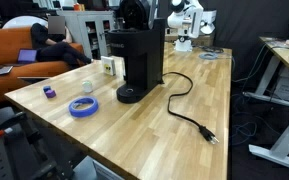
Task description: Place the book between the blocks and the cup
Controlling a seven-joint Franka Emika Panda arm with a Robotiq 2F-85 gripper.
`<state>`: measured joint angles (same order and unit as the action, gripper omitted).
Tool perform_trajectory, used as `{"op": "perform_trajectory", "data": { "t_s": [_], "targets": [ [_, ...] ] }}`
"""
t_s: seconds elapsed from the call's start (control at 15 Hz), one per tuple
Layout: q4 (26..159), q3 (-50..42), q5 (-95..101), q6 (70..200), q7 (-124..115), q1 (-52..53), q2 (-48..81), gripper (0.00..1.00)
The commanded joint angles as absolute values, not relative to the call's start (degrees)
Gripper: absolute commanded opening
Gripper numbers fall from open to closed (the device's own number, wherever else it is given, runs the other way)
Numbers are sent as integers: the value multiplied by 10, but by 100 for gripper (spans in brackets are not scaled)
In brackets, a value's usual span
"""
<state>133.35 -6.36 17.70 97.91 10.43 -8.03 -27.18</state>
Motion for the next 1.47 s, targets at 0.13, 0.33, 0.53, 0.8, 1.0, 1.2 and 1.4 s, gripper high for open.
{"op": "perform_trajectory", "data": {
  "t_s": [0.13, 0.33, 0.53, 0.8, 1.0, 1.2, 1.4],
  "targets": [
    [1332, -69, 179, 977, 102, -73, -272, 100],
    [1328, -73, 162, 981, 113, -64, -267, 100],
    [1326, -71, 124, 997, 133, -40, -270, 100],
    [1322, -54, 85, 1045, 142, -2, -271, 100],
    [1324, -48, 91, 1038, 125, -1, -271, 100],
    [1324, -51, 91, 1038, 129, -2, -271, 100],
    [1319, -59, 63, 1033, 161, 13, -269, 100]
  ]
}}
